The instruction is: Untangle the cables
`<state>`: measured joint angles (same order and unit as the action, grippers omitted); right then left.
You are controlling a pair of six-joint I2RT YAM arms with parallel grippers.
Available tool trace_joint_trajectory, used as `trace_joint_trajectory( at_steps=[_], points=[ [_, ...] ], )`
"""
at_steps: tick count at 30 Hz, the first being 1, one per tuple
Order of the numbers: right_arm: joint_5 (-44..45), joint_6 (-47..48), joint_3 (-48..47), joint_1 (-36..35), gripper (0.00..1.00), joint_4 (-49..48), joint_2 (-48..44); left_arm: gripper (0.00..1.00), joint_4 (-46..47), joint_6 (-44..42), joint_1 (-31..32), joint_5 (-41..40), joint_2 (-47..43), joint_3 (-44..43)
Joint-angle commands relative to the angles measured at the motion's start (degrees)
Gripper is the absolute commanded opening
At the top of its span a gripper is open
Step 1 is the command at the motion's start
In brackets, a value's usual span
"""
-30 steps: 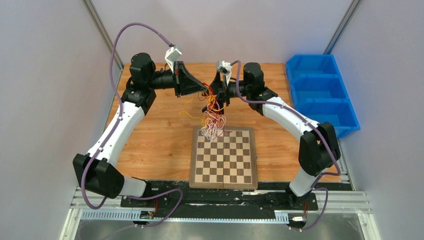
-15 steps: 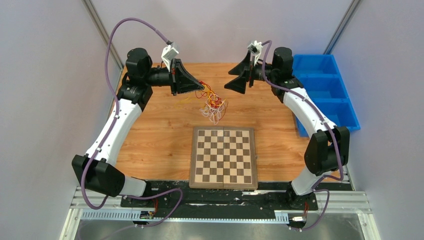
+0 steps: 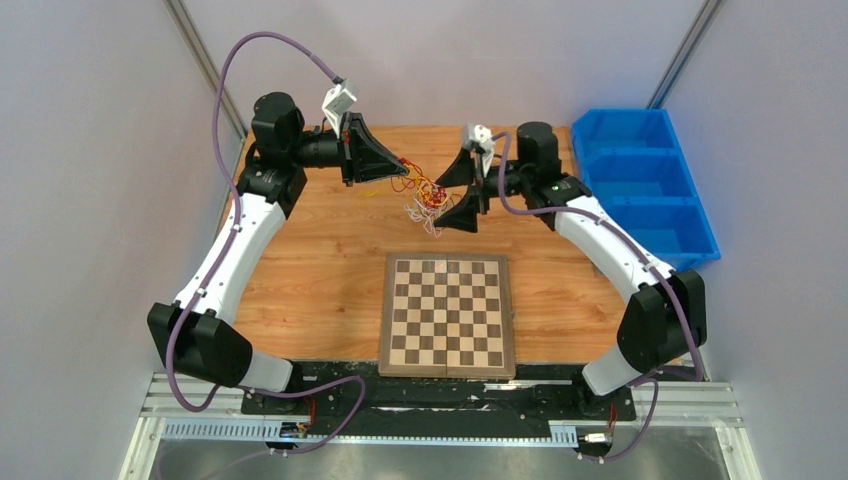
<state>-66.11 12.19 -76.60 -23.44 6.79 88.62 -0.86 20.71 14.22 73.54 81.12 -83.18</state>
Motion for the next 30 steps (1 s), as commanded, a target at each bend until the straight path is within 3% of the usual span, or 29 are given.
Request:
trace_joint_trajectory(
  at_steps=[1,2,3,7,8,13,19,25,30],
  points=[
    [2.21,10.57,0.68,-4.19,1.0,0.37,1.36,0.0,7.24,5.39,-0.11,1.31,-0.61,0.09],
    [3.69,11.52,0.41,-4.51,0.96,0.25,2.52,0.0,8.0,5.87,-0.13,1.16,-0.52,0.0],
    [4.65,13.01,0.13,-4.66,0.86,0.32,3.55,0.0,8.25,6.66,-0.13,1.03,-0.46,-0.03],
    [11.32,15.94,0.93,-4.33,0.13,0.07,4.33,0.0,9.61,9.58,-0.77,0.33,-0.63,-0.11],
    [13.48,16.1,1.64,-3.96,0.01,0.1,4.09,0.0,10.17,10.59,-1.56,-0.49,-1.08,0.04],
    [24.06,15.78,6.44,0.31,0.0,0.43,4.82,0.0,10.43,12.34,-6.68,-6.85,-3.52,-0.79],
    [30.37,13.97,9.67,10.96,0.0,4.05,7.22,0.0,-5.72,-1.83,-11.18,-20.03,-7.51,-6.22],
    [34.98,17.77,12.35,17.36,0.0,6.9,8.41,0.0,-8.15,-5.2,-16.48,-34.77,-10.36,-8.82],
    [36.73,18.8,11.69,21.83,0.0,8.95,9.56,0.0,-8.1,-8.62,-18.72,-40.25,-11.13,-10.17]
  ],
)
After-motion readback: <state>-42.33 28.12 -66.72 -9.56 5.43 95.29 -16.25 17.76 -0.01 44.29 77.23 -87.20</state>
